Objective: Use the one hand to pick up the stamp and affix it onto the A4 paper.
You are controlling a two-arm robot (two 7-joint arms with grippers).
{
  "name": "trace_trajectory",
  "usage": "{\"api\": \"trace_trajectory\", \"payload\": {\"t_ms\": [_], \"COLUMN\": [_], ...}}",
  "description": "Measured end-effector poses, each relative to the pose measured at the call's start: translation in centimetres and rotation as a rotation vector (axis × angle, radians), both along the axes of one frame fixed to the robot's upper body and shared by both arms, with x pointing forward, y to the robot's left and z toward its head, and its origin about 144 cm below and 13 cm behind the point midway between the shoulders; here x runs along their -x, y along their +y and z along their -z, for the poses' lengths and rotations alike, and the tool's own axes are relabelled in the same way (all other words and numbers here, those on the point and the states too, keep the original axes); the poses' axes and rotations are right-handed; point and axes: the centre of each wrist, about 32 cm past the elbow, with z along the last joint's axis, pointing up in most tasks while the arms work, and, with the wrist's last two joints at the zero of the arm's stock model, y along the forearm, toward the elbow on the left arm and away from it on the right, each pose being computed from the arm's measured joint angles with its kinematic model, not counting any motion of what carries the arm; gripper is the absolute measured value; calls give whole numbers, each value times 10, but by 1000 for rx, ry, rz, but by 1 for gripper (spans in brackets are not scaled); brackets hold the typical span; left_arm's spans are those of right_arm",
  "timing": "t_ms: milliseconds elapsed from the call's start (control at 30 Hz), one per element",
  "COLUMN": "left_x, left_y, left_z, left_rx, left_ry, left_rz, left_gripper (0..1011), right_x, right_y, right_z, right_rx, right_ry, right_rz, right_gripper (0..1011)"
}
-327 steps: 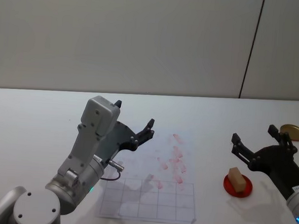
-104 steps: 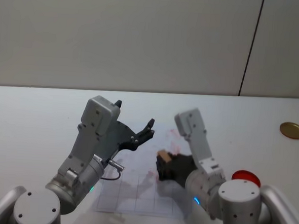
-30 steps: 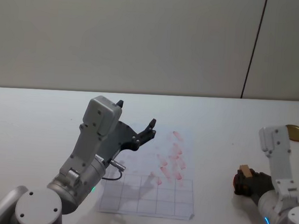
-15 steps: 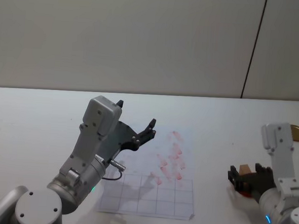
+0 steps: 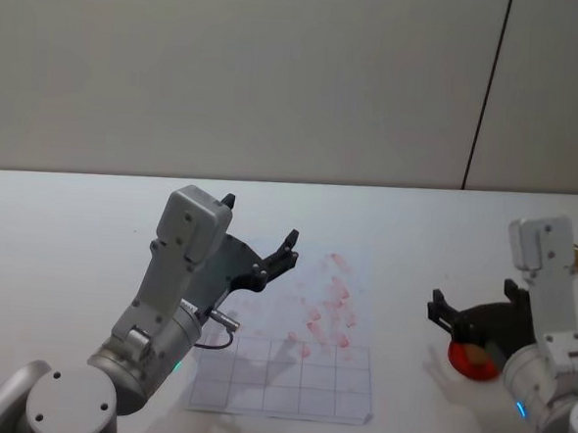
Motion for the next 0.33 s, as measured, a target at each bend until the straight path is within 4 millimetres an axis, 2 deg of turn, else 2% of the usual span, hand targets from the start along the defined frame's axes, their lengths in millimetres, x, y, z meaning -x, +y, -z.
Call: {"api": "trace_trajectory", "payload": {"t_ms": [333], "left_x": [0], "left_y": [0], "left_z": [0], "left_rx": [0], "left_ry": [0], "left_rz": [0], "left_gripper": [993], "right_x": [6], "right_y": [0], "right_z": [-6], "right_rx": [4], "right_ry": [-67], "right_rz": [-30], "right_gripper": [1001]}}
